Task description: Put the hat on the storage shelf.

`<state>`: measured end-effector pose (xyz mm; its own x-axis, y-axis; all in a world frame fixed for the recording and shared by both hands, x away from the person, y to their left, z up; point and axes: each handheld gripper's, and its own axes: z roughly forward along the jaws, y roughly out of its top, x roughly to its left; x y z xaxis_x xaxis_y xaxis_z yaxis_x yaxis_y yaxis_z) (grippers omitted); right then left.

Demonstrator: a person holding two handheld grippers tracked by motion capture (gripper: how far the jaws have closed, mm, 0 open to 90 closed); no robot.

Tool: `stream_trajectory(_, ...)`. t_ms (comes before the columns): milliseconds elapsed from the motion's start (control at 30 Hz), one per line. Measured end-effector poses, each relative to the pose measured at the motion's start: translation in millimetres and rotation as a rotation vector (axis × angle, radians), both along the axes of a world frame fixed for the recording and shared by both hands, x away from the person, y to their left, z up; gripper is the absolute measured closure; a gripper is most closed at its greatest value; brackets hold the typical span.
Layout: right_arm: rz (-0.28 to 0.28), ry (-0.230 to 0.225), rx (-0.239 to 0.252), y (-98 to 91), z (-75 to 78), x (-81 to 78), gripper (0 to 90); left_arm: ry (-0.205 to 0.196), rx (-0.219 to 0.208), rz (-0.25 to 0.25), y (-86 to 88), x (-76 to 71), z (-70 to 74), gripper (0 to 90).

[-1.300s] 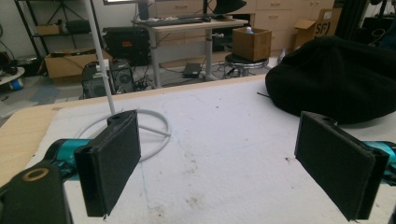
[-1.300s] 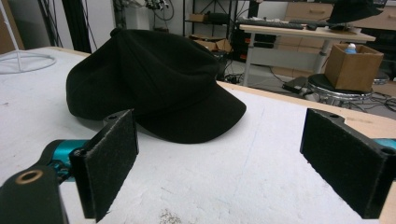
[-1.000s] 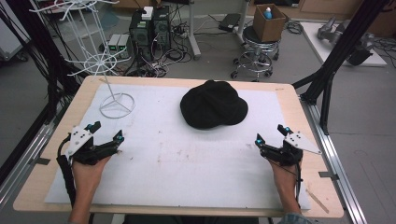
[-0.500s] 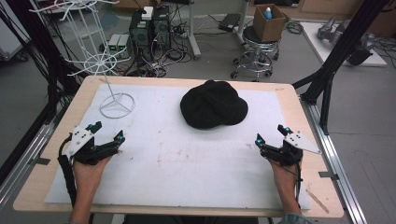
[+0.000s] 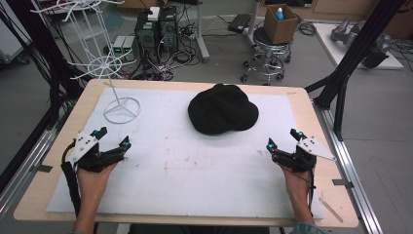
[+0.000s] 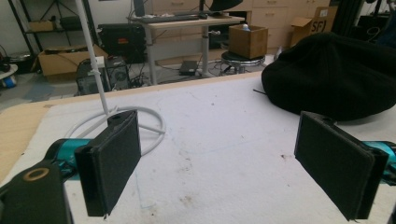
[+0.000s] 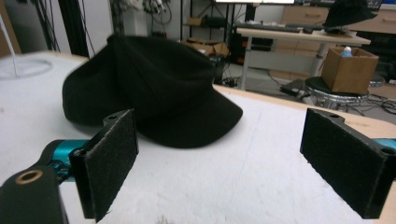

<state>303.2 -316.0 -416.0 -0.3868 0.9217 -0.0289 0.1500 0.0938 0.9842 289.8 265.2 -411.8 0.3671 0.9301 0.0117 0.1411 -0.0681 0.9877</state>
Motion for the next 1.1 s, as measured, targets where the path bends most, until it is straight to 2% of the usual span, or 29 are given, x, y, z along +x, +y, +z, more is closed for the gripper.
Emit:
stream_trajectory(67,-0.005,-0.009,0.019,0.1,2.3,0.5,10.6,0.003,-0.001,0.002,0.0,0.0,-0.4,14.9)
stream_trajectory(200,0.020,-0.022,0.068,1.4,7.6,5.8,10.7,0.001,-0.011,-0.001,0.2,0.8,-0.6,14.9)
stream_trajectory(400,0.047,-0.029,0.076,12.2,22.0,26.6,10.7,-0.003,-0.020,0.000,1.6,2.1,-0.1,14.9)
stream_trajectory(500,0.082,-0.034,0.049,27.0,34.7,41.6,10.7,-0.003,-0.021,0.002,2.6,2.7,0.4,14.9)
stream_trajectory(533,0.082,-0.034,0.049,27.0,34.7,41.6,10.7,-0.006,-0.028,0.003,2.9,2.9,0.3,14.9)
stream_trajectory(600,0.104,-0.047,0.031,37.2,39.7,49.9,10.7,-0.006,-0.030,0.002,2.9,2.7,0.4,14.9)
stream_trajectory(767,0.144,-0.047,-0.018,58.7,45.2,67.9,10.7,-0.003,-0.027,-0.002,2.8,3.8,-0.4,14.9)
stream_trajectory(967,0.164,-0.037,-0.008,77.0,49.5,84.9,10.8,0.002,-0.030,-0.005,1.7,4.9,-1.2,15.0)
stream_trajectory(1100,0.172,-0.015,-0.032,88.0,48.6,102.1,10.8,0.007,-0.028,-0.004,2.2,6.4,-2.2,15.0)
